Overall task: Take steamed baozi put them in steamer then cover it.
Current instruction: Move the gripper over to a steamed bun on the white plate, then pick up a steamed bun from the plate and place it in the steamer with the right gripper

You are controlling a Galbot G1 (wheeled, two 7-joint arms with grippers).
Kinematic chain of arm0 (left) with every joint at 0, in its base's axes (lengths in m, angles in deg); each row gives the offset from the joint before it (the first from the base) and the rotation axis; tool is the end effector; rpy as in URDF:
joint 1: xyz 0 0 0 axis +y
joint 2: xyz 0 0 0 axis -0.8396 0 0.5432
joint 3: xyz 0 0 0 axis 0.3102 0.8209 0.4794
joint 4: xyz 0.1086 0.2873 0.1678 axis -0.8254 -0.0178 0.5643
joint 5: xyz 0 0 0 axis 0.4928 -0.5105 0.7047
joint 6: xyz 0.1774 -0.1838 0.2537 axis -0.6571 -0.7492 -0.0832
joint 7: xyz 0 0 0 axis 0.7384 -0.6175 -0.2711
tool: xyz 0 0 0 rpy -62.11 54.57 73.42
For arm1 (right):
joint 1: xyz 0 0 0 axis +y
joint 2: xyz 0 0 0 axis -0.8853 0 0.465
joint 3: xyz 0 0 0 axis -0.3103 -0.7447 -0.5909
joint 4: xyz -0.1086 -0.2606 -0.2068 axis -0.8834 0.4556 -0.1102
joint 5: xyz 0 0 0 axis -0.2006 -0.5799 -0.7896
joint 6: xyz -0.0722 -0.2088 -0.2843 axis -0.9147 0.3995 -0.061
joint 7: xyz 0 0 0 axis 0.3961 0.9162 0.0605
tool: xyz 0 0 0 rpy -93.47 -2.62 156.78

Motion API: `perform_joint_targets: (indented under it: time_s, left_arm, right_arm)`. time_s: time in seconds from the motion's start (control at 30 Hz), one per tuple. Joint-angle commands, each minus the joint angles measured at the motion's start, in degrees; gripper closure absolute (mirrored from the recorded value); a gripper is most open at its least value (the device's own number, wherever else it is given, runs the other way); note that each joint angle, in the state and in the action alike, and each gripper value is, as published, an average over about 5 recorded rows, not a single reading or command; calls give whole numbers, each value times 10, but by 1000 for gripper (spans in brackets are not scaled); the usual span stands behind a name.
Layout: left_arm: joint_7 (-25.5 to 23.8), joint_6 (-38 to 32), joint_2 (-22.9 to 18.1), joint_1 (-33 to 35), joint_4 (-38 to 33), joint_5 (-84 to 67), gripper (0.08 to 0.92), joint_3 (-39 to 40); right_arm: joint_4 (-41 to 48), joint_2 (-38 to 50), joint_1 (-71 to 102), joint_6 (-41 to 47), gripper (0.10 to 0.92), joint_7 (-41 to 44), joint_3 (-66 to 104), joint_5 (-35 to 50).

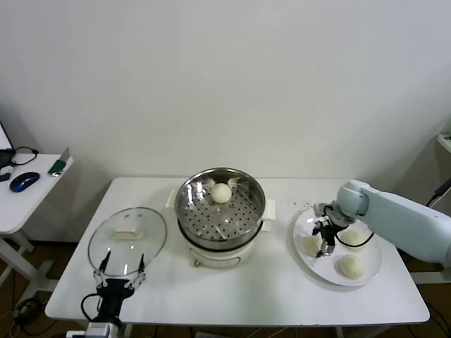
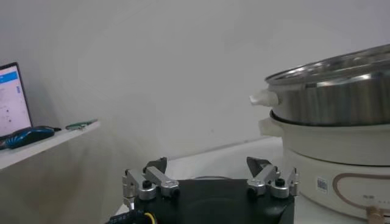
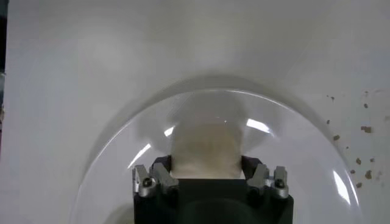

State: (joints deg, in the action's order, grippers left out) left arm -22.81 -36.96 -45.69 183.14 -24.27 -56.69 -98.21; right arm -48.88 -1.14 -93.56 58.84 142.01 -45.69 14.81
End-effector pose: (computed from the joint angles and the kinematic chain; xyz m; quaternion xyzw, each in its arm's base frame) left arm 0.1441 0.0746 -0.3727 0.0369 -0.9895 -0.1253 0.0616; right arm 0.5239 -0.1448 -0.2514 0.5022 -0.5565 0.4640 0.4720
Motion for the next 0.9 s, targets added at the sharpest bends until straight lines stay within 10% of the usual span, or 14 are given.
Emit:
perform_joint_targets:
  time_s: [0.03,0.37,0.9]
  left_arm:
    - [0,0,-1,1,-1,0,177,1]
    - [0,-2,-1,12,-8,0,177,1]
    - [-2,18,-9,14,-55,6,177,44]
  right_arm:
    - [0,3,-14,2,319,-3,-1,13]
    - [-9,-11,-228,5,330,-5,-128,146]
    - [29,-269,-483,53,323,-32,-290,444]
